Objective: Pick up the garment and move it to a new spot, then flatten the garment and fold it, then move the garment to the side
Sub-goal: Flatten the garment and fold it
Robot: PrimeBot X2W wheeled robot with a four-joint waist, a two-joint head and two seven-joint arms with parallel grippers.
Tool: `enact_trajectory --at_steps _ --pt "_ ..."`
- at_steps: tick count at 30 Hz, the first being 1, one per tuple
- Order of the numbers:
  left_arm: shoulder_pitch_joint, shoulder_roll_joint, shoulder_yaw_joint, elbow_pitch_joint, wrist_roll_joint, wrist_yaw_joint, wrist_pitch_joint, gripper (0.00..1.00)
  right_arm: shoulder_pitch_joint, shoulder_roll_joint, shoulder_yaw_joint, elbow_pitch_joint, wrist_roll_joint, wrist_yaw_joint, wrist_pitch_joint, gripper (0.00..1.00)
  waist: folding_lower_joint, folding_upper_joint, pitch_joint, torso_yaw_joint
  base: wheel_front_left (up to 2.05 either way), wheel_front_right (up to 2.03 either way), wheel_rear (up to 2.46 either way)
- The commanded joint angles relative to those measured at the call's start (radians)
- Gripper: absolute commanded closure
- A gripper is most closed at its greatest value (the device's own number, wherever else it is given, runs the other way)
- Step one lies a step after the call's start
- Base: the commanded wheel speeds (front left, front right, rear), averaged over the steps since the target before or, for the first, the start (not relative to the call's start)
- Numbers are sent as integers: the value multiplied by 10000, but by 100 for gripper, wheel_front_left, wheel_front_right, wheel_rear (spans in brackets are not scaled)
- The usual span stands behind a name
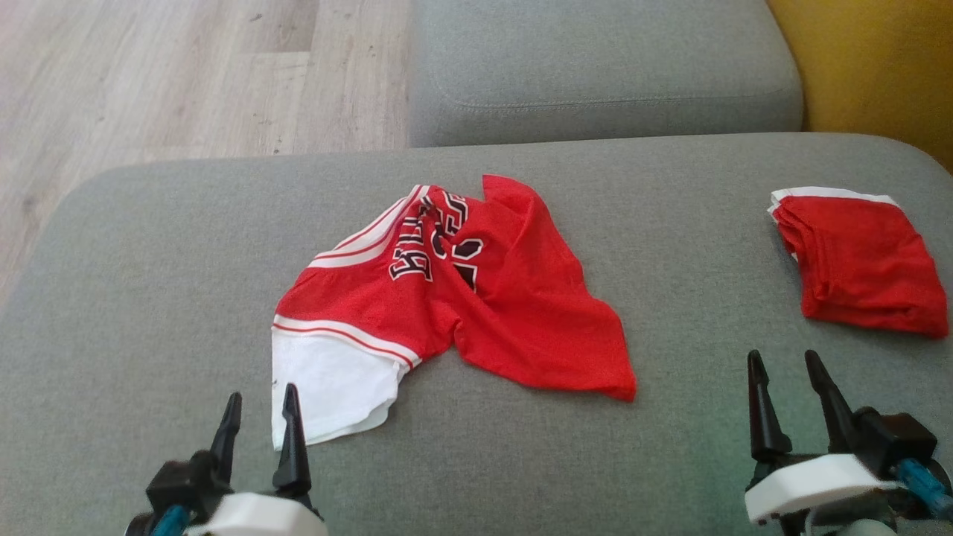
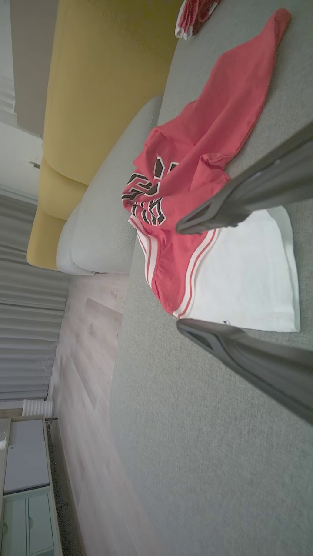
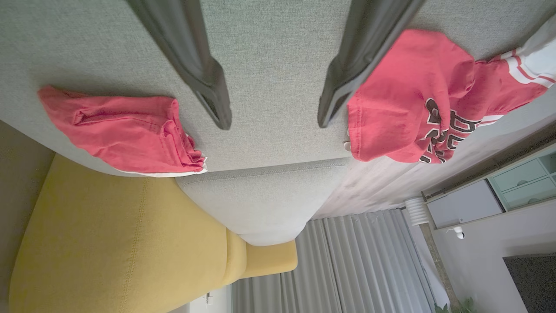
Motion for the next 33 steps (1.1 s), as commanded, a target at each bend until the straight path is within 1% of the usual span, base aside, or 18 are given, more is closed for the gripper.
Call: enact_trajectory --at_steps 1,7,24,28,32,33 --pt "-349 255 388 -367 78 73 -91 0 -265 -72 262 -289 9 65 -168 0 1 -1 -4 -14 0 0 0" --pt "-35 441 374 -831 86 278 87 0 -322 -72 295 -211 -8 65 -226 0 1 -1 26 9 0 0 0" --pt "-3 592 240 -1015 60 423 413 0 -491 -72 445 -175 -193 65 -148 0 1 -1 217 40 0 0 0" --pt "-331 527 47 -589 30 422 889 0 -563 -72 527 -289 -256 65 -64 0 1 -1 449 76 0 0 0" --pt "-809 303 27 289 -218 502 1502 0 -682 -72 706 -402 -311 65 45 0 1 -1 750 31 0 0 0" --pt "-1088 191 39 734 -283 545 1672 0 -795 -72 851 -445 -314 65 84 0 1 -1 922 -8 0 0 0"
